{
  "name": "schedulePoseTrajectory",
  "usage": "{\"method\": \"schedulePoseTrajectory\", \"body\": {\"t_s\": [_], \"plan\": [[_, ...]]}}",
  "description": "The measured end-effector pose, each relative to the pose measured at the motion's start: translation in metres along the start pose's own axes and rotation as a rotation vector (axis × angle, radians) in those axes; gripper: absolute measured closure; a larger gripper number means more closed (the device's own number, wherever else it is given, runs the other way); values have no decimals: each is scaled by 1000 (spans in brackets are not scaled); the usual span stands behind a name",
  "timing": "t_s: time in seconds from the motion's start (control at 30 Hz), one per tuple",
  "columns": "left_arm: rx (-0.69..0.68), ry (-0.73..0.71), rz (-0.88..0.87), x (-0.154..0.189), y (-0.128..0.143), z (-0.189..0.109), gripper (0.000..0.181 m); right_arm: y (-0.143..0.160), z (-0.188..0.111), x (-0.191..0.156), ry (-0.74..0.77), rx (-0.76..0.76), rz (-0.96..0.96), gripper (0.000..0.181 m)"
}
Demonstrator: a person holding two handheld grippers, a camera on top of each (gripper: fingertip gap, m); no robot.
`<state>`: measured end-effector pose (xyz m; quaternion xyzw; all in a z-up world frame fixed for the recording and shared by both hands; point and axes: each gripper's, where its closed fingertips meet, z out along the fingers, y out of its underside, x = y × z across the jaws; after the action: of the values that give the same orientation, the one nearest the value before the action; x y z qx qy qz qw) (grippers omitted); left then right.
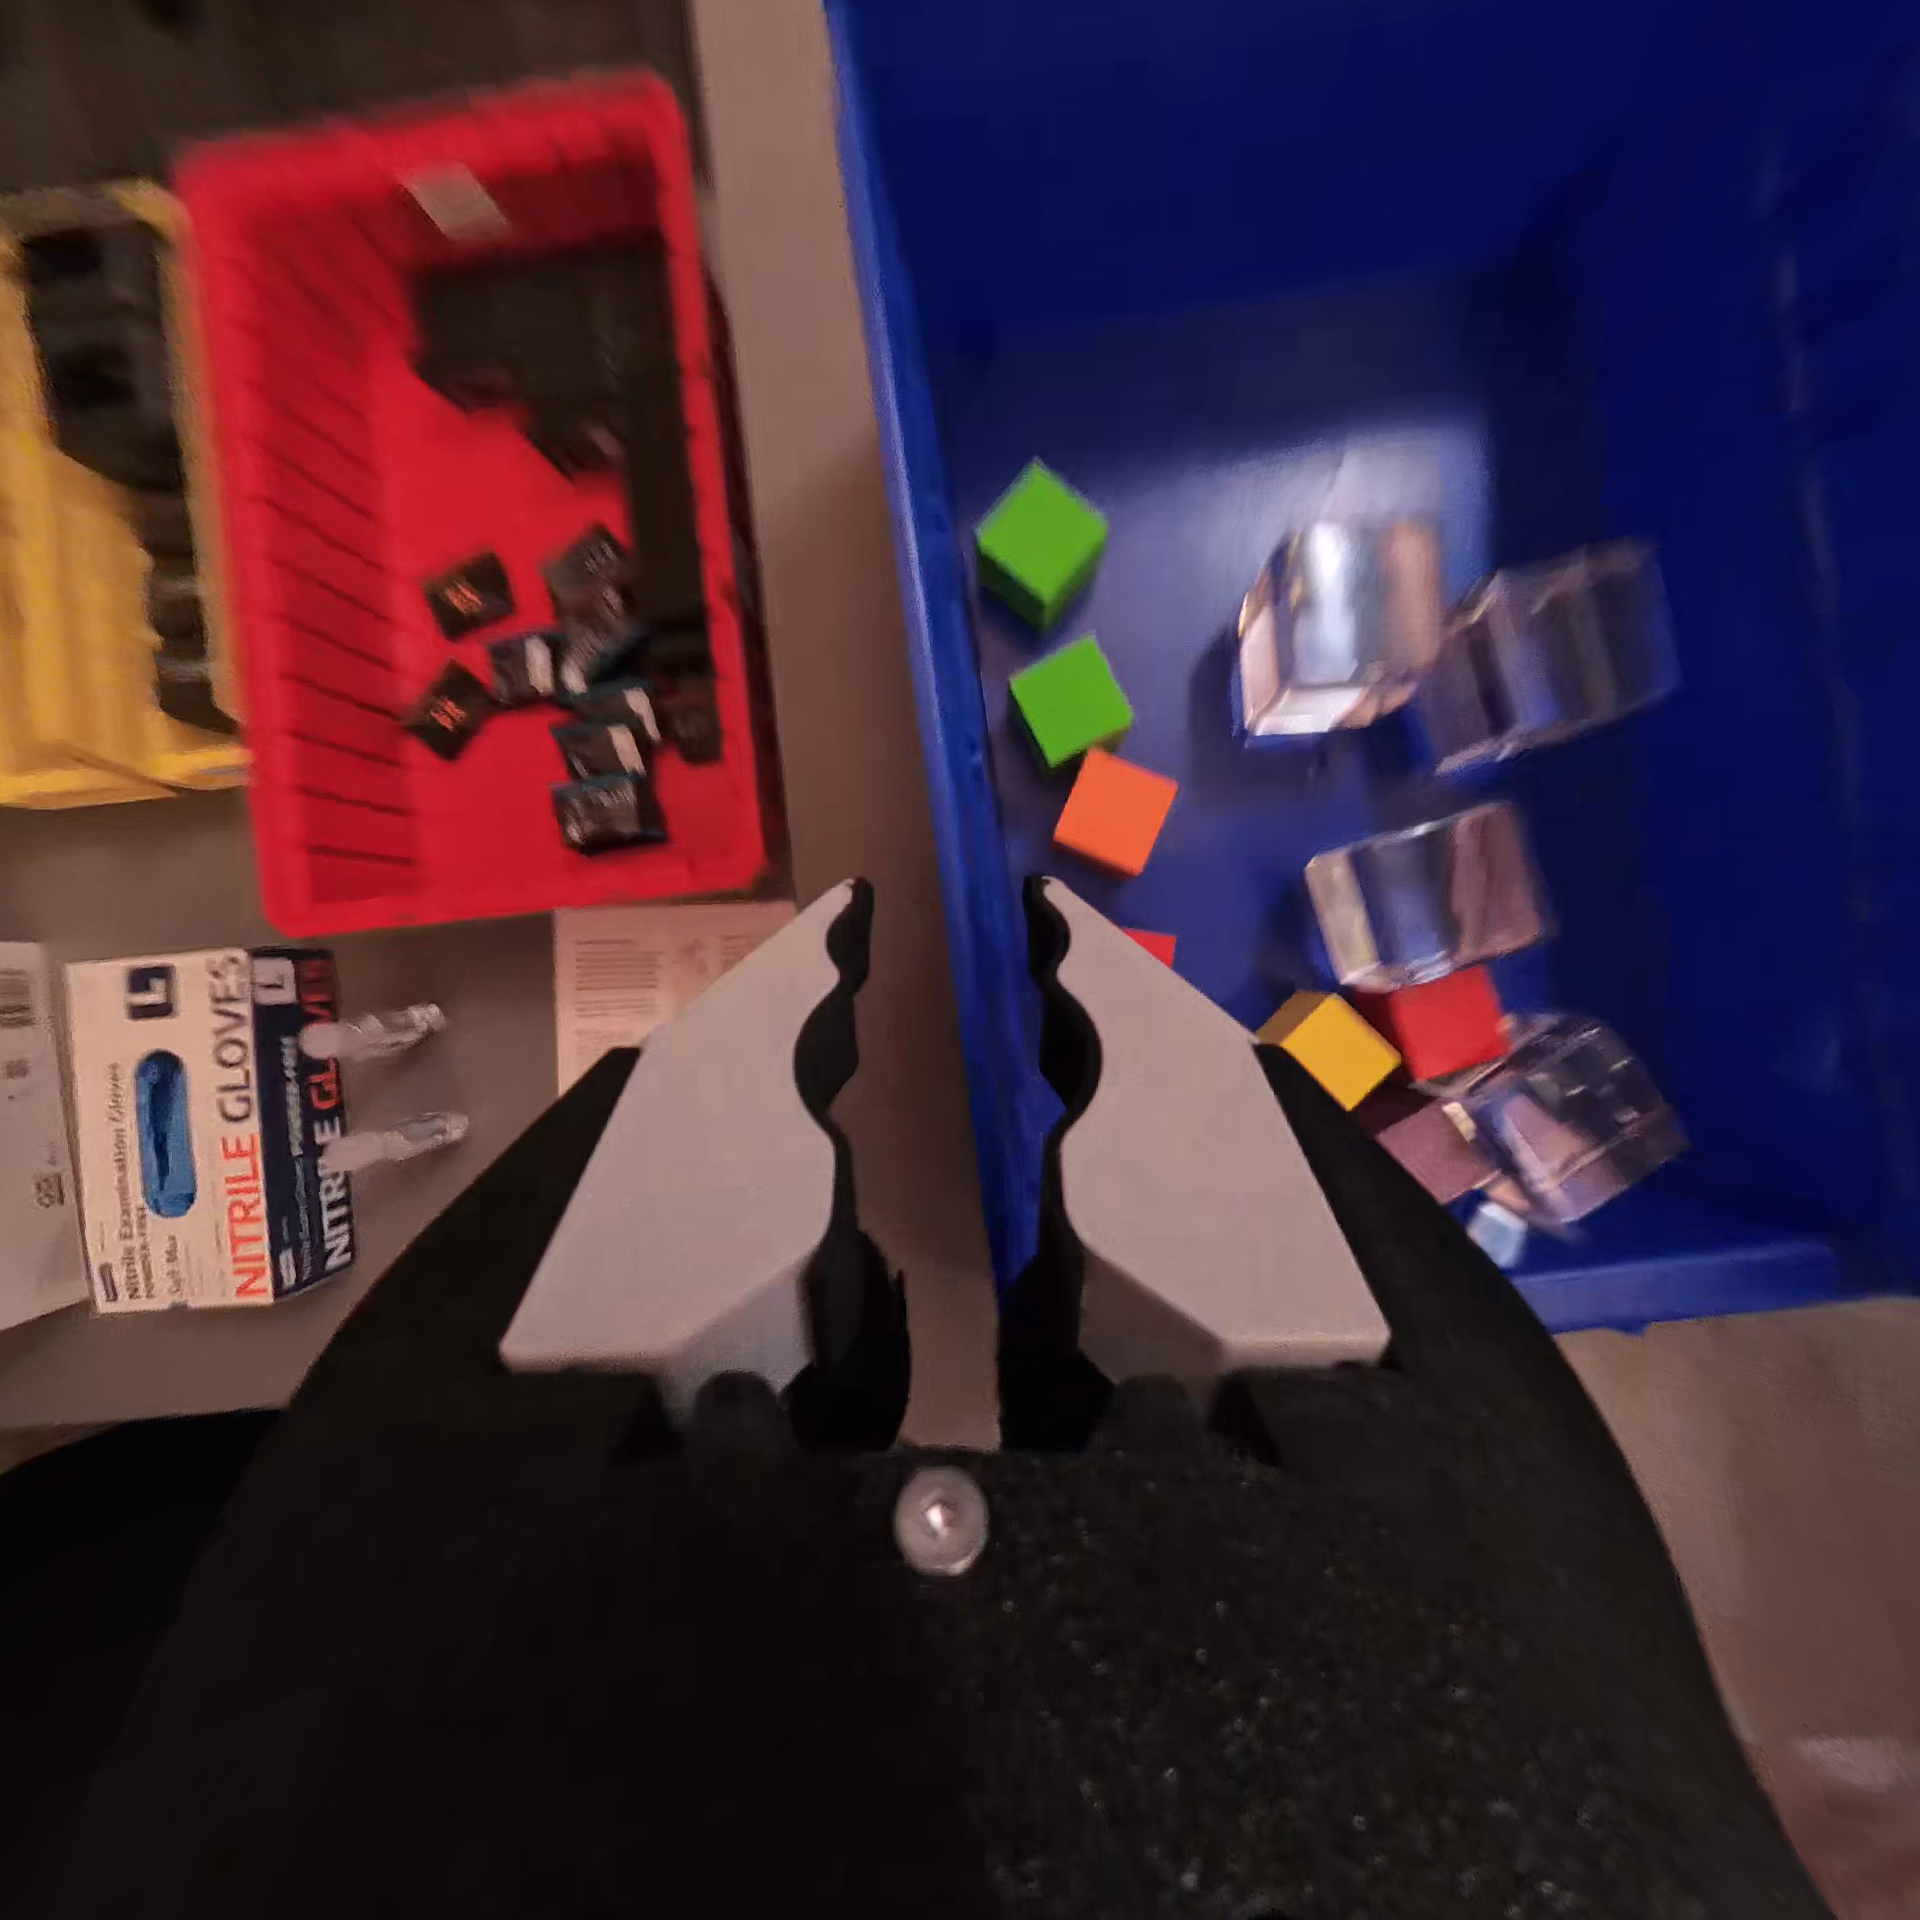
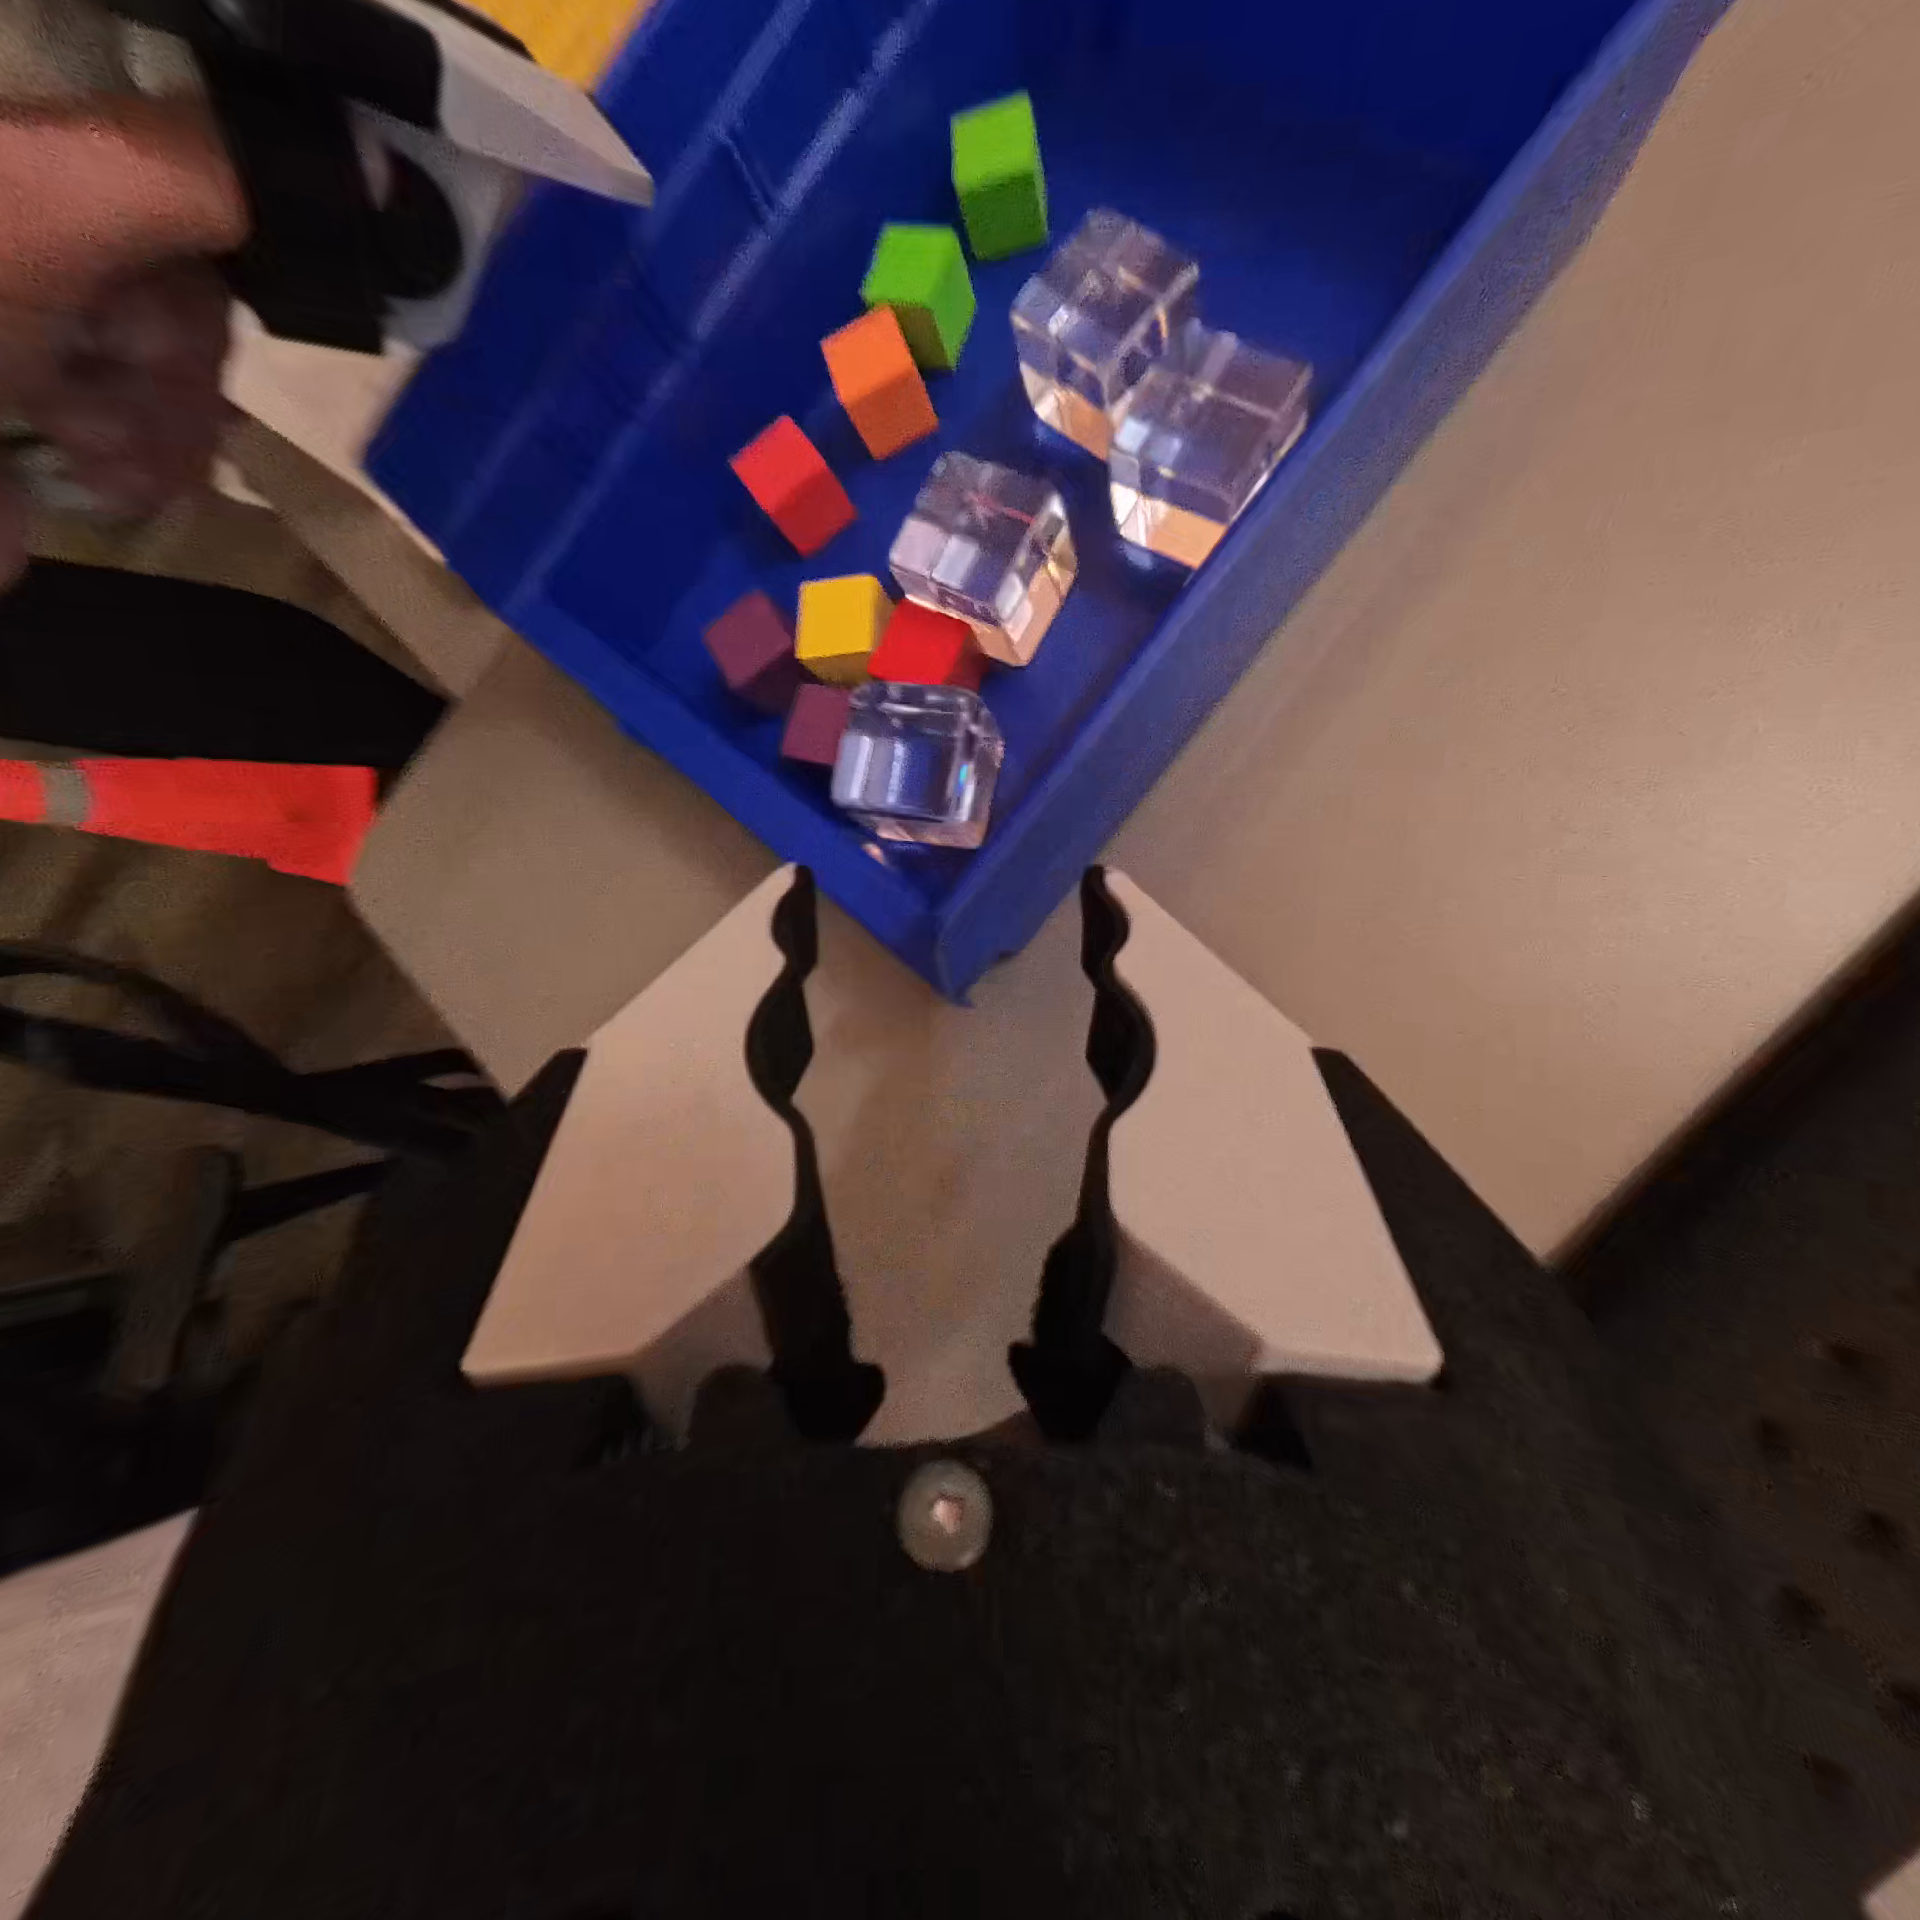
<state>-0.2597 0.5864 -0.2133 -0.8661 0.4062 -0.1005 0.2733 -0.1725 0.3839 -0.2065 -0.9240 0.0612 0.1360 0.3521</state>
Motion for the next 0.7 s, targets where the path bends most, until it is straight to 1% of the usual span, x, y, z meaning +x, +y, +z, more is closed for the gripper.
{"method": "schedulePoseTrajectory", "body": {"t_s": [0.03,0.07,0.1,0.13,0.17,0.2,0.27,0.3,0.33,0.37,0.4,0.43,0.5,0.57,0.63,0.67,0.7], "plan": [[91,-3,-35,4,-13,-21,150,-4,-24,2,-56,62,12,131],[183,41,-83,16,-26,-41,150,-6,-46,16,-65,115,25,131],[279,136,-132,40,-41,-59,150,-4,-67,40,-41,157,33,131],[368,263,-170,73,-56,-76,150,-3,-86,73,12,202,41,131],[431,389,-196,112,-68,-89,150,0,-105,115,97,256,58,131],[459,499,-204,153,-76,-96,150,5,-125,163,196,312,82,130],[451,656,-170,241,-83,-91,146,13,-165,258,364,433,116,131],[435,727,-150,288,-85,-83,142,17,-184,304,435,494,127,128],[400,790,-126,335,-86,-71,135,19,-198,345,487,532,131,117],[372,822,-111,375,-92,-55,130,20,-211,386,554,560,138,117],[366,808,-105,408,-103,-34,125,20,-220,424,621,577,139,118],[369,742,-107,431,-118,-7,123,19,-223,455,665,573,137,119],[338,607,-106,467,-147,50,117,18,-223,507,750,544,150,120],[298,533,-108,495,-173,92,111,14,-209,540,743,535,188,119],[290,480,-127,513,-194,115,111,8,-194,557,675,535,231,122],[280,433,-131,516,-200,125,113,7,-188,561,645,524,237,134],[255,390,-135,517,-201,133,130,7,-183,563,618,503,239,155]]}}
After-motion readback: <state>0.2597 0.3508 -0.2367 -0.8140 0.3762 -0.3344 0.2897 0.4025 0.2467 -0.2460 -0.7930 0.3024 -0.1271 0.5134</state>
